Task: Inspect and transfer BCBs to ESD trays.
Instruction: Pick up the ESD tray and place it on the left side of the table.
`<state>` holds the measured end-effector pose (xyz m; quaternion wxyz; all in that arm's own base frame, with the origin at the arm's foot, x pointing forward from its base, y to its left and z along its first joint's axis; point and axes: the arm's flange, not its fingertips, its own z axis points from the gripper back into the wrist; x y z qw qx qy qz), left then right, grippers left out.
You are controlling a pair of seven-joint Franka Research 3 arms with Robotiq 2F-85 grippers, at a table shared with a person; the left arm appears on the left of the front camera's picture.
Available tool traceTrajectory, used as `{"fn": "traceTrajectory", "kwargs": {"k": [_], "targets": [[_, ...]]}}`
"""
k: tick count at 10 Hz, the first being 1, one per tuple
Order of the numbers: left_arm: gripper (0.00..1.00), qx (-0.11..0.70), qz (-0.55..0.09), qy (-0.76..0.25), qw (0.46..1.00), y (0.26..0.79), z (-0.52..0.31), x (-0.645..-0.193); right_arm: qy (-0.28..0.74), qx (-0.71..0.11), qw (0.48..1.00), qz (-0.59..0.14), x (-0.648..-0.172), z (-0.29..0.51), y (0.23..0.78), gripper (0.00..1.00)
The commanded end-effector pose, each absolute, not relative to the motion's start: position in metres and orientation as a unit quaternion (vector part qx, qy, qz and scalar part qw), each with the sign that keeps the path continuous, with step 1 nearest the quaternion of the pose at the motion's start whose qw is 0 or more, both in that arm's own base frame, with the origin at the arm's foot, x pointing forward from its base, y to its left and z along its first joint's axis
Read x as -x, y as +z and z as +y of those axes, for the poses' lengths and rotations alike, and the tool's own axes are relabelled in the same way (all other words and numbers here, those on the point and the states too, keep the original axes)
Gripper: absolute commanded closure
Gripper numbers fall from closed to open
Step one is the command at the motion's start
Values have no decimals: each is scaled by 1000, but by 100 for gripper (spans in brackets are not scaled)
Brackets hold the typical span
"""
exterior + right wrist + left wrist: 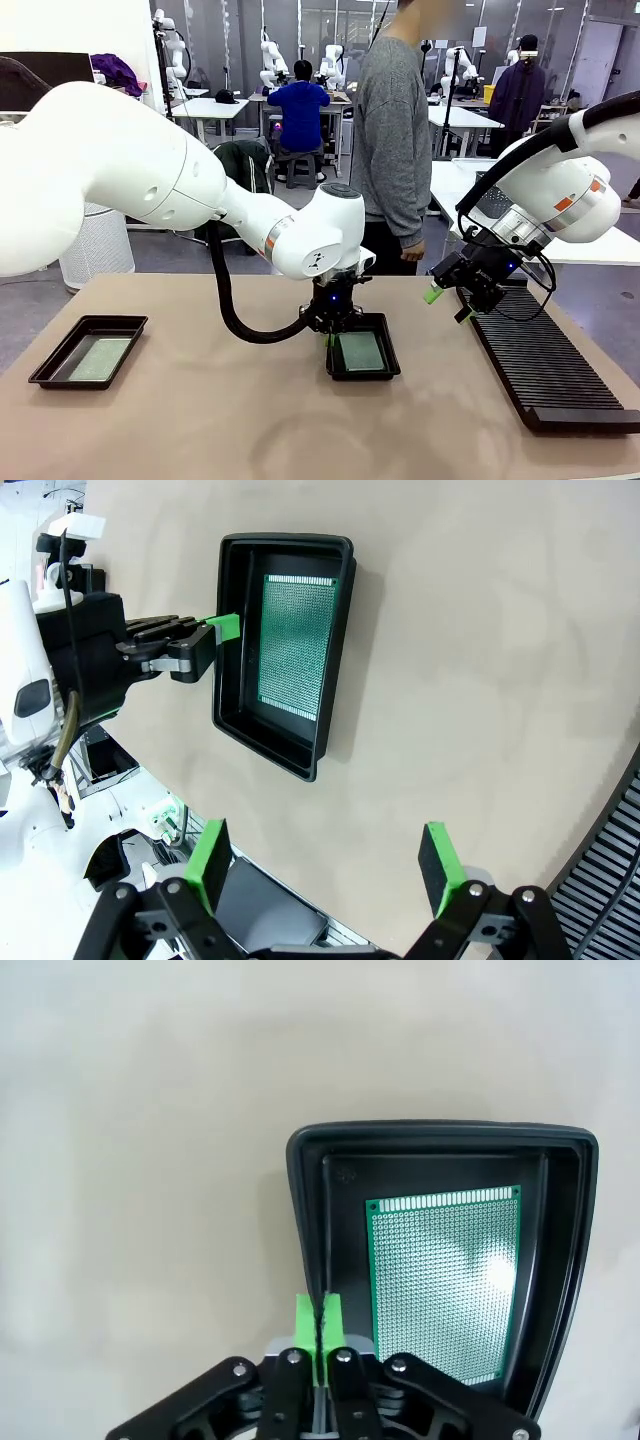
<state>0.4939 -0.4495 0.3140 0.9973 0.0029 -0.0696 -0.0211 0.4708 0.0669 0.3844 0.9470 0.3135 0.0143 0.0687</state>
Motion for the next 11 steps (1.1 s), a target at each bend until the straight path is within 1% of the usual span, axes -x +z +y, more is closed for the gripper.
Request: {"fn": "traceTrajectory", "kwargs": {"k": [1, 4, 5, 10, 11], "targets": [[100, 5, -61, -18, 998, 313, -446, -497, 66, -308, 949, 18, -473, 69, 385, 0], [100, 6, -48, -13, 999, 314, -444, -498, 66, -308, 949, 18, -473, 69, 385, 0], [99, 2, -65, -14, 998, 314, -448, -495, 66, -308, 949, 18, -473, 69, 385, 0], [99, 2, -65, -14, 998, 314, -448, -495, 66, -308, 949, 18, -473, 69, 385, 0], [97, 5, -62, -12, 998, 314, -449, -495, 66, -308, 949, 18, -473, 69, 385, 0]]}}
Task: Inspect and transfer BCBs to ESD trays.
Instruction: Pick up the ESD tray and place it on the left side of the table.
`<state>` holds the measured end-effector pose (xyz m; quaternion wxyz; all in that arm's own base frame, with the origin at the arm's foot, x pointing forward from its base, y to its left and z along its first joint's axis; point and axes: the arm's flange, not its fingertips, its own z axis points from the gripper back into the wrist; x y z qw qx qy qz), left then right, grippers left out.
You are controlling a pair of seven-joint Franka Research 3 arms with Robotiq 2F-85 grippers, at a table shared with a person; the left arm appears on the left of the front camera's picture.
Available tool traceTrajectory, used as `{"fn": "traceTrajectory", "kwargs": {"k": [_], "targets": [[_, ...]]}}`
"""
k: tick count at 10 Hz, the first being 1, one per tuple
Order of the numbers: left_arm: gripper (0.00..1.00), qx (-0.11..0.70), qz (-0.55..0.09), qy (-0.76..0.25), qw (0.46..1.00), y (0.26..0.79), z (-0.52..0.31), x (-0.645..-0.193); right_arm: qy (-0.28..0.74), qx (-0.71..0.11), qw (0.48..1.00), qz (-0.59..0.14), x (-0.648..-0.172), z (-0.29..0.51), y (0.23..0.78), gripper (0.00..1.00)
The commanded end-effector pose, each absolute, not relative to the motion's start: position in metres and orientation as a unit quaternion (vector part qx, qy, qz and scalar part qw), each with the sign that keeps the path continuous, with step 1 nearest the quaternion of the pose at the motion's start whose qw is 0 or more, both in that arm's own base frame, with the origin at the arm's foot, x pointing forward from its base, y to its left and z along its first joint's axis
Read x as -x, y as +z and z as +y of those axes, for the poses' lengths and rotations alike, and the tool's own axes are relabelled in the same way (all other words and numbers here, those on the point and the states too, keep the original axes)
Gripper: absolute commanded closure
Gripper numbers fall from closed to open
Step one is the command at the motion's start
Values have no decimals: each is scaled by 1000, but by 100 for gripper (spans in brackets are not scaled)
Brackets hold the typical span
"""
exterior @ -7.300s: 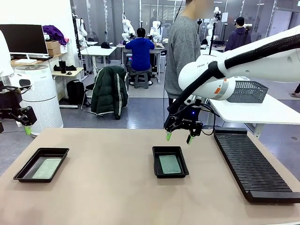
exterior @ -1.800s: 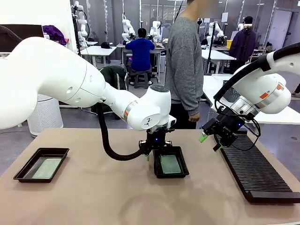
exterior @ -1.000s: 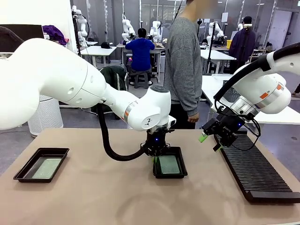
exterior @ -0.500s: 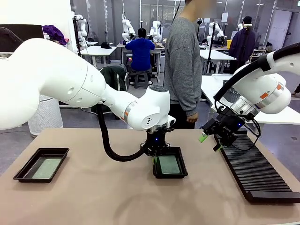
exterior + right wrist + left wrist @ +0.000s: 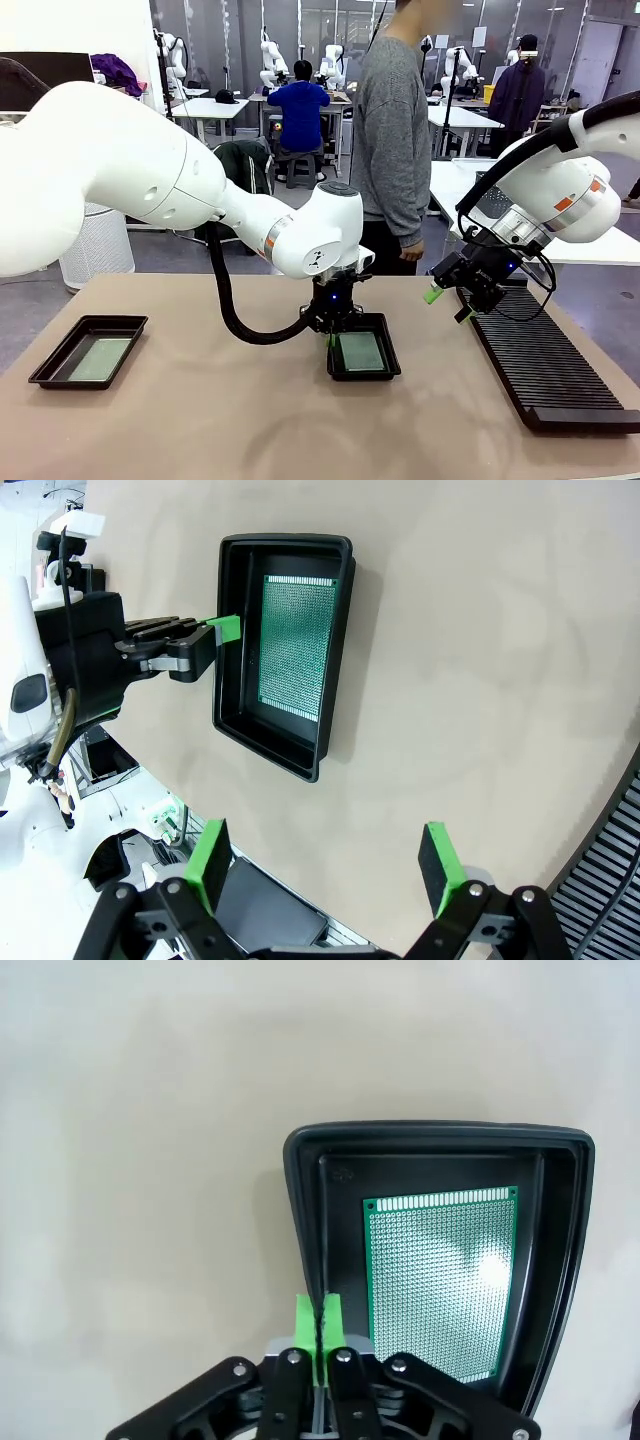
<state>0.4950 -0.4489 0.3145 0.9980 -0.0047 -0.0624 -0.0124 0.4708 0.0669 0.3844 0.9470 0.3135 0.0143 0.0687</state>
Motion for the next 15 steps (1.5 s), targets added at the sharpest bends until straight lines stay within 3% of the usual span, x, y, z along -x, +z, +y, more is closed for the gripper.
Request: {"fn": "traceTrajectory", "kwargs": {"k": [1, 15], "targets": [[97, 10, -63, -18, 998, 315, -440, -494, 66, -308, 949, 18, -473, 69, 385, 0], [97, 34, -64, -17, 997, 333, -258, -478, 66, -308, 949, 18, -473, 69, 385, 0]]}}
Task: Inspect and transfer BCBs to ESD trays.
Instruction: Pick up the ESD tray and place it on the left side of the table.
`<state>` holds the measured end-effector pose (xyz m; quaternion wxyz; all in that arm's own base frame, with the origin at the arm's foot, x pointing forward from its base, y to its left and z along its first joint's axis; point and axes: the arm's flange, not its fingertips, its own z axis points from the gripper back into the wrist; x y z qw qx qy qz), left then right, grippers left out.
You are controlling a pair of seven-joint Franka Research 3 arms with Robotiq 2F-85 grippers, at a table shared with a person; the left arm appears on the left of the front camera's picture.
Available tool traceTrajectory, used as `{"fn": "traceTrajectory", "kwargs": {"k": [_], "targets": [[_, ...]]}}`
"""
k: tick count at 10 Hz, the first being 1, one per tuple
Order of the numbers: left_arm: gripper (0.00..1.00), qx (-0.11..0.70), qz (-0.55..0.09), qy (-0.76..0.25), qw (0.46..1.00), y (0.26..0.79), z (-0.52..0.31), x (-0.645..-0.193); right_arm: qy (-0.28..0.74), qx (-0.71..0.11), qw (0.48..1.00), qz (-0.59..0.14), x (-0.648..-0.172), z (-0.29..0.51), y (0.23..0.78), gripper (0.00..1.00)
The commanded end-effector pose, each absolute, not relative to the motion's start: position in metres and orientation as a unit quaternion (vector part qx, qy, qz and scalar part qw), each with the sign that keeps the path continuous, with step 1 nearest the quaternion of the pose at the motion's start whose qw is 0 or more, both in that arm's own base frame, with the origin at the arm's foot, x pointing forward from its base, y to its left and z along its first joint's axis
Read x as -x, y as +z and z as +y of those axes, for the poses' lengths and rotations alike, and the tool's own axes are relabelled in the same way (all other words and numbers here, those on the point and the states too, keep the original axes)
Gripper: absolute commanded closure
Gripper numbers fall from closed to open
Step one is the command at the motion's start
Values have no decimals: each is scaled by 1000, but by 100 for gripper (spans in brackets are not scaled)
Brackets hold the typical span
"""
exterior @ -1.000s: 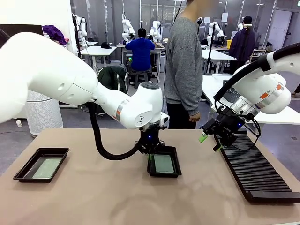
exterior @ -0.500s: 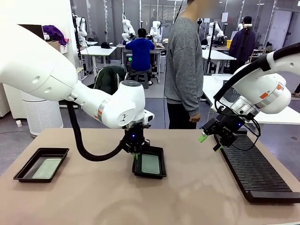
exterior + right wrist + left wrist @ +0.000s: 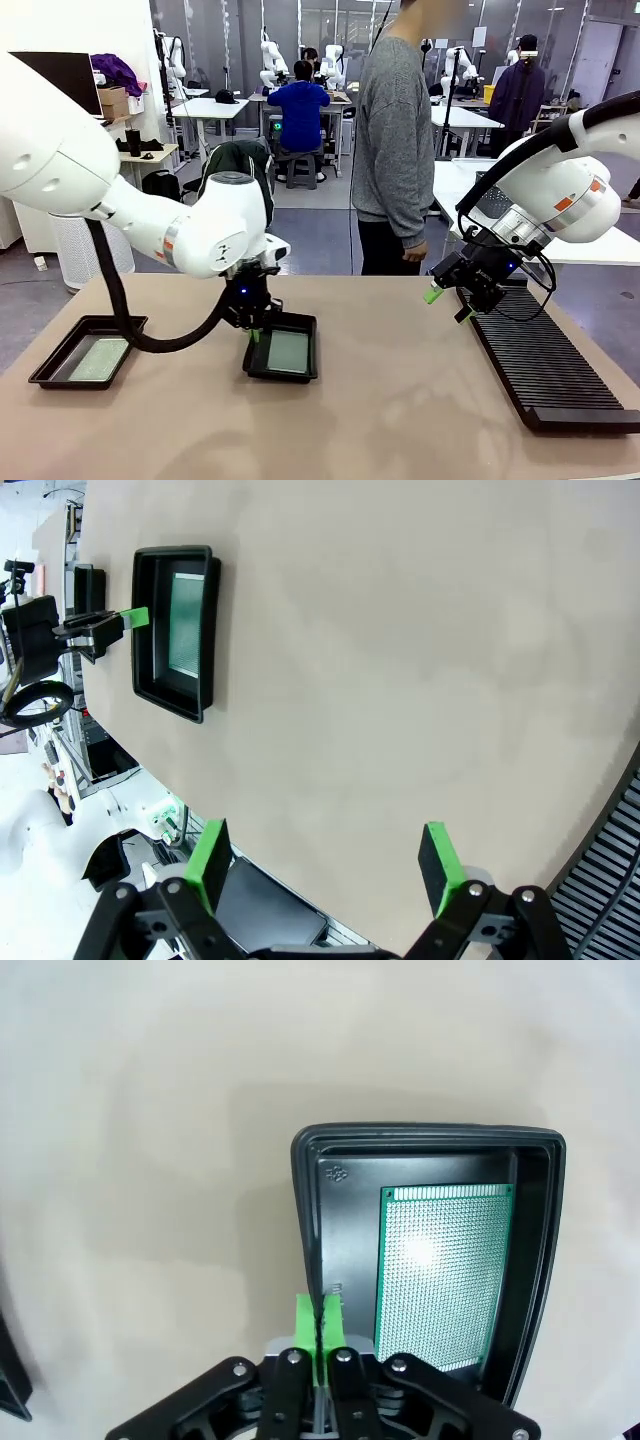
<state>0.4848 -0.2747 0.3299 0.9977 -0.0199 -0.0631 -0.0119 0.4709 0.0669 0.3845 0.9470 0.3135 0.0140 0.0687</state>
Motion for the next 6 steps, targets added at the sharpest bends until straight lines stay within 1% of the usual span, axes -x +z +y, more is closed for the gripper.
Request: {"fn": "traceTrajectory", "kwargs": {"k": [1, 6], "targets": [[97, 31, -62, -17, 997, 332, -245, -478, 66, -308, 949, 18, -473, 69, 385, 0], [97, 28, -69, -4, 997, 339, -182, -474, 66, -308, 949, 18, -473, 69, 385, 0]]}}
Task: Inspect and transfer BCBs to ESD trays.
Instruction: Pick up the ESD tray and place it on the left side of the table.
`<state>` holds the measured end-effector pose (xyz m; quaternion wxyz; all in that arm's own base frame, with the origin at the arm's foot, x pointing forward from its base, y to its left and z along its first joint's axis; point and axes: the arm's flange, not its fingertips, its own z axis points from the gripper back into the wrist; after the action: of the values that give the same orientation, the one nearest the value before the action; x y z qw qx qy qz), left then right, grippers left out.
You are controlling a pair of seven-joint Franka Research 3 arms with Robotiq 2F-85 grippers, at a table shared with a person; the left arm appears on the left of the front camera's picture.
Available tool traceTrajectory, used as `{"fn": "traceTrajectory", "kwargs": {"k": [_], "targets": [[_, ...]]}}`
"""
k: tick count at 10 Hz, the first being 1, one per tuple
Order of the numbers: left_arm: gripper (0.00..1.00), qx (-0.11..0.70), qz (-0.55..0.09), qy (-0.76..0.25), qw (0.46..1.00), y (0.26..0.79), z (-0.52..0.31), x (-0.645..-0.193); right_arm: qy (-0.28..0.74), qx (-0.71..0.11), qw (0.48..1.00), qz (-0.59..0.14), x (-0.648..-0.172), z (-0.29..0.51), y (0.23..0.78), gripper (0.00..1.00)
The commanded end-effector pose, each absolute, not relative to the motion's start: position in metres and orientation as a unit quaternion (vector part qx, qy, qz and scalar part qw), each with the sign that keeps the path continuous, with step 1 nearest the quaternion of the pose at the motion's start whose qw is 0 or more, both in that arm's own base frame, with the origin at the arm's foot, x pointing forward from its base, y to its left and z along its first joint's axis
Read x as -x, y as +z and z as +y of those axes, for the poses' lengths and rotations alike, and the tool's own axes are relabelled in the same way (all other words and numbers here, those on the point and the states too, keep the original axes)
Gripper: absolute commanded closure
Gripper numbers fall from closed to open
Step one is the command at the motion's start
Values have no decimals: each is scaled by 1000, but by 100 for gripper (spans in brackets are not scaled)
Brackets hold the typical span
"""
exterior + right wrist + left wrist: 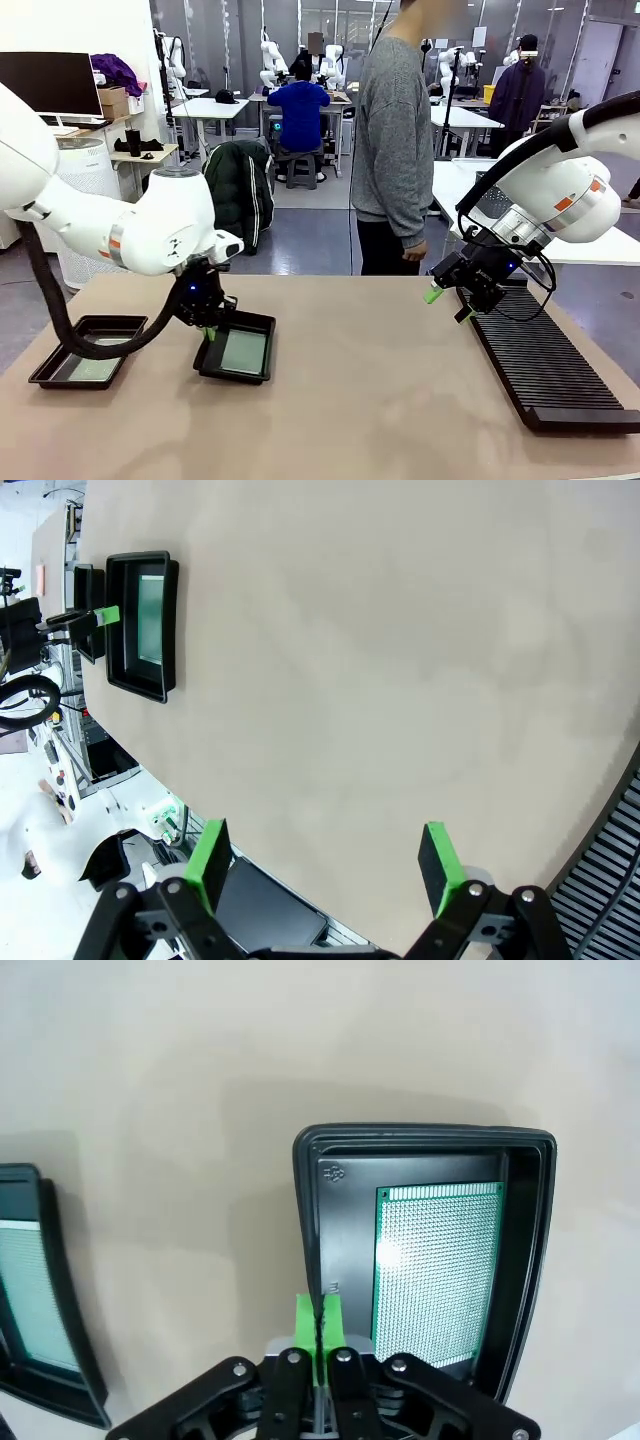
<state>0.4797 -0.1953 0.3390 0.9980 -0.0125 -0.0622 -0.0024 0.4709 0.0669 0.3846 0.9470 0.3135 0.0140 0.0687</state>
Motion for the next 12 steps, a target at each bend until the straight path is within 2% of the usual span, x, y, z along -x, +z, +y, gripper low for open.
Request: {"fn": "traceTrajectory", "kwargs": {"k": [1, 12], "targets": [[97, 27, -69, 1, 997, 339, -169, -474, 66, -308, 949, 18, -473, 69, 385, 0], [97, 7, -47, 9, 999, 334, -89, -470, 66, -308, 949, 18, -473, 69, 385, 0]]}}
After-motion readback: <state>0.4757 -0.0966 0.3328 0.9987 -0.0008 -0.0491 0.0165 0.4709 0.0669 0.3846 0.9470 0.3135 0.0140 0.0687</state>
